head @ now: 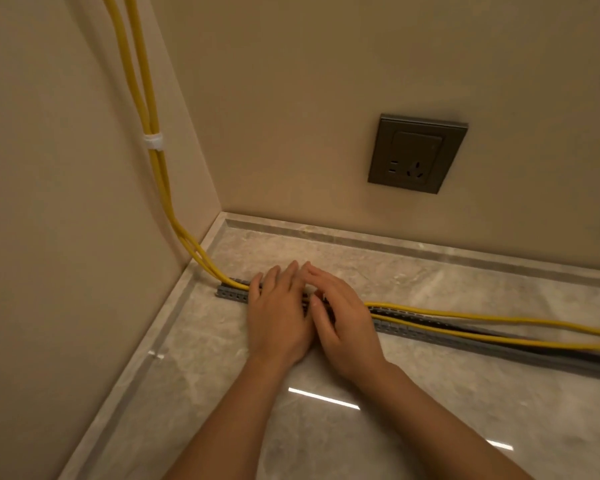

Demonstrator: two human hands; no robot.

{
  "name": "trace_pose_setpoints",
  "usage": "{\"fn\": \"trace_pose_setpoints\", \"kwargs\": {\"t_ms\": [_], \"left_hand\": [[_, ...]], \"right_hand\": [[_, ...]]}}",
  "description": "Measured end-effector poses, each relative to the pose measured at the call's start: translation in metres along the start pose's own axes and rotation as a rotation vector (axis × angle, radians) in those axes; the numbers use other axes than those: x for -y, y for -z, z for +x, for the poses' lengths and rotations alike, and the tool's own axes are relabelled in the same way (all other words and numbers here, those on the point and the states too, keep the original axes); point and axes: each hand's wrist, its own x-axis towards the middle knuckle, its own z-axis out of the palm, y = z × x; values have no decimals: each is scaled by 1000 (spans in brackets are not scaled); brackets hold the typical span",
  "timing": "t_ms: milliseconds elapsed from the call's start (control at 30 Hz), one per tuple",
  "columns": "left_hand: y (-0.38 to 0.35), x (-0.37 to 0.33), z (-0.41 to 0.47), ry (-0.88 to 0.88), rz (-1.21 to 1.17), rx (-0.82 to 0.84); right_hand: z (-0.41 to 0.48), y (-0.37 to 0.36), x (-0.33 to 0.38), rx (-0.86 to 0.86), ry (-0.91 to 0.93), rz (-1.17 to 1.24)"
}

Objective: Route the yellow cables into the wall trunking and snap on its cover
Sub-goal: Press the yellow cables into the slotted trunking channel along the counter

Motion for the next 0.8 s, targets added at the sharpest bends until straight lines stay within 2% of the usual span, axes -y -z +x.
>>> {"fn": "trace_pose_setpoints", "kwargs": {"t_ms": [67,167,400,533,800], "left_hand": [[2,-2,1,14,-31,-17],[4,-4,1,16,-11,-42],[2,-3,2,35,-10,-32],[0,-5,4,40,-27,-48],[1,-6,4,67,-42,-92]], "right_hand": [[-6,14,-7,-31,89,-124],[-20,44,-21,-58,112,-319],[-57,102,-51,68,-58,-739],[-57,99,-52,88,-82,-769],[-60,96,-60,-37,108,-761]]}}
